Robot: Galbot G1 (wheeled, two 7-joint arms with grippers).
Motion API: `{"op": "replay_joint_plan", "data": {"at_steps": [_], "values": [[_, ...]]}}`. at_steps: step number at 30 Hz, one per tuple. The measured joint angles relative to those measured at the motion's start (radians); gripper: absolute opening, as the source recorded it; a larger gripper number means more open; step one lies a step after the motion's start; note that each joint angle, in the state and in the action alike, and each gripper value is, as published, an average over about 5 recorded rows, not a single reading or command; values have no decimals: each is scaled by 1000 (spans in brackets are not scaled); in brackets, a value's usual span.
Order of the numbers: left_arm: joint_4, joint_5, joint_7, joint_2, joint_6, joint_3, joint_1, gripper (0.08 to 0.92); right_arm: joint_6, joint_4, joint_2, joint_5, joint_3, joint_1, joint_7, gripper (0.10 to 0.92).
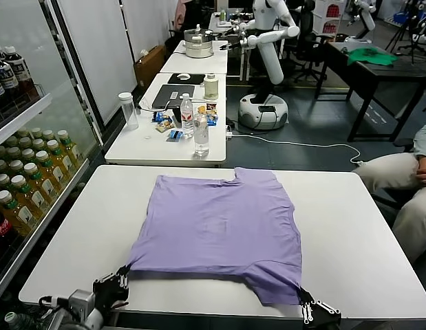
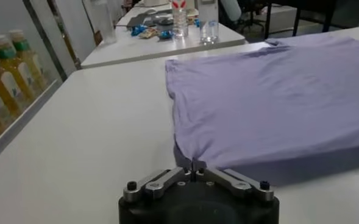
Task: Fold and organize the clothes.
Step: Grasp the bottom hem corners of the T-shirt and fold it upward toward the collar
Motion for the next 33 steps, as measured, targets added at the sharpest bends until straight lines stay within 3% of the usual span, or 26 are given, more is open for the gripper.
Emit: {"op": "replay_joint_plan", "data": {"at_steps": [9, 33], "values": [[3, -23, 15, 10, -13, -39, 7, 84, -48, -27, 2, 6, -48, 156, 17, 113], [322, -32, 188, -54, -16, 64, -462, 84, -139, -288, 46, 19, -206, 607, 28, 113]]}}
